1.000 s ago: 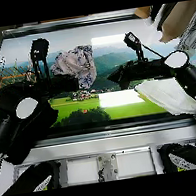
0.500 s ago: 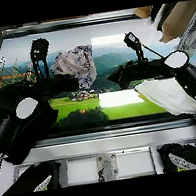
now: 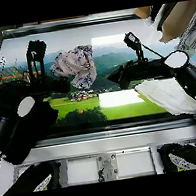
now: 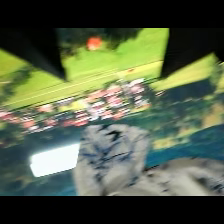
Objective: Fold the clothes and pants, and hang the long-sleeved shirts on hangers.
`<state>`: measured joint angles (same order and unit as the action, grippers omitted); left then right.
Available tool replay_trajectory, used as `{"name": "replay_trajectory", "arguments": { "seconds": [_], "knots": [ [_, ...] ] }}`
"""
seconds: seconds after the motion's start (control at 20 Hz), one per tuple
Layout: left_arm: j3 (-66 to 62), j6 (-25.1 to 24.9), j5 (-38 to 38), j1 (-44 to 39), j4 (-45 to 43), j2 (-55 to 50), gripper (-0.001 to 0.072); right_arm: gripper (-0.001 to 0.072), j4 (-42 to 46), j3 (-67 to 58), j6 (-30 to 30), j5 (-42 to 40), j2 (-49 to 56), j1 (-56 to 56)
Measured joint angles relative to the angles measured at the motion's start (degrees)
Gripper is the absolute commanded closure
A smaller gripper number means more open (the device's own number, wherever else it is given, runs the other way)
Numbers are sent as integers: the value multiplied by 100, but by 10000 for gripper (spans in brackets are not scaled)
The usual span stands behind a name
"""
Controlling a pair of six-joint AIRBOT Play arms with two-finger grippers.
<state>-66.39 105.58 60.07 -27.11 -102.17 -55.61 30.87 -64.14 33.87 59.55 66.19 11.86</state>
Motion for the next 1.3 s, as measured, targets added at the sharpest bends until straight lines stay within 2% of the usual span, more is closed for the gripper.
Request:
{"name": "replay_trajectory", "arguments": {
  "seconds": [0.3,0.5,0.7,0.75,0.8,0.85,0.9,1.1,1.3],
  "knots": [
    [208,-262,1008,1670,-352,-837,-1,682,0,0,0,-2,0,0],
    [984,-304,815,2452,-396,-1377,-1,682,-2,0,0,0,0,0],
    [1731,-308,289,2645,-431,-1620,1,682,-2,0,0,0,0,0],
    [1858,-313,203,2625,-435,-1646,41,682,-2,0,0,0,0,0],
    [1963,-317,157,2590,-450,-1665,291,682,0,0,0,0,0,0],
    [2048,-313,129,2542,-494,-1679,603,682,-2,0,0,-2,0,0],
    [2100,-299,118,2494,-520,-1683,684,682,-2,0,0,0,0,0],
    [2116,-195,136,2109,-382,-1392,684,682,0,0,0,-2,0,0],
    [1397,-160,522,1193,-367,-610,684,682,-70,0,2,0,0,2]
  ]
}}
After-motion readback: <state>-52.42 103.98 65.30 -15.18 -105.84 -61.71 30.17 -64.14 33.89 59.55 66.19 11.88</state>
